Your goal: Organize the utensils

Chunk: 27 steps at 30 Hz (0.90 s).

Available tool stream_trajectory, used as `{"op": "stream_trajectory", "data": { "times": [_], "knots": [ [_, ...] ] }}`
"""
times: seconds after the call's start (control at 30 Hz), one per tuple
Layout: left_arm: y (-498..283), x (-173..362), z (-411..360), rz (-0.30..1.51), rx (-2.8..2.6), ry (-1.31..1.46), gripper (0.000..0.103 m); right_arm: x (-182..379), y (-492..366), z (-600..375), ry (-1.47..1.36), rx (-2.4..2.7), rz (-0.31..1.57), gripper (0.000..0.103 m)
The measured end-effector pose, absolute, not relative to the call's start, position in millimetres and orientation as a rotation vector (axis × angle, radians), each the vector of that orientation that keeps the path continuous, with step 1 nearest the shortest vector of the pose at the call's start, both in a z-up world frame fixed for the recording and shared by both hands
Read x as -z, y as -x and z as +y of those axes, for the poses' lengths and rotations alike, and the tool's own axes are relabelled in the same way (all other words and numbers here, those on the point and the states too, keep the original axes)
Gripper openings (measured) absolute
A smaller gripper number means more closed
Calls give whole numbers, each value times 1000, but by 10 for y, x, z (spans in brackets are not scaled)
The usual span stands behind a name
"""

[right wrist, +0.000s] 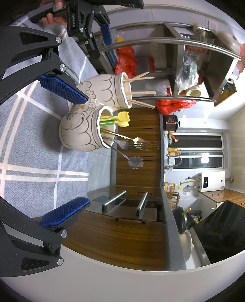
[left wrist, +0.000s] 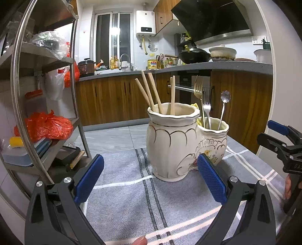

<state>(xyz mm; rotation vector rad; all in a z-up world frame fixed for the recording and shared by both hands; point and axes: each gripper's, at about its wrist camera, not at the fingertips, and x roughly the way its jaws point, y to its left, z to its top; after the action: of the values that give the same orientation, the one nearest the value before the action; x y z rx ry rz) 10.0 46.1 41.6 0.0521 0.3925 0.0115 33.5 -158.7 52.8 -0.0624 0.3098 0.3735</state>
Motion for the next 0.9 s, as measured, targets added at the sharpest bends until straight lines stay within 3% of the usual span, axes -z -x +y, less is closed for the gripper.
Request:
{"op": "stream_trajectory", "data": {
  "times": [0.9],
  "knots": [
    [-282,-317,421,506,65,-43,97,-523,-335,-1615,59,-352,312,98]
  ]
}}
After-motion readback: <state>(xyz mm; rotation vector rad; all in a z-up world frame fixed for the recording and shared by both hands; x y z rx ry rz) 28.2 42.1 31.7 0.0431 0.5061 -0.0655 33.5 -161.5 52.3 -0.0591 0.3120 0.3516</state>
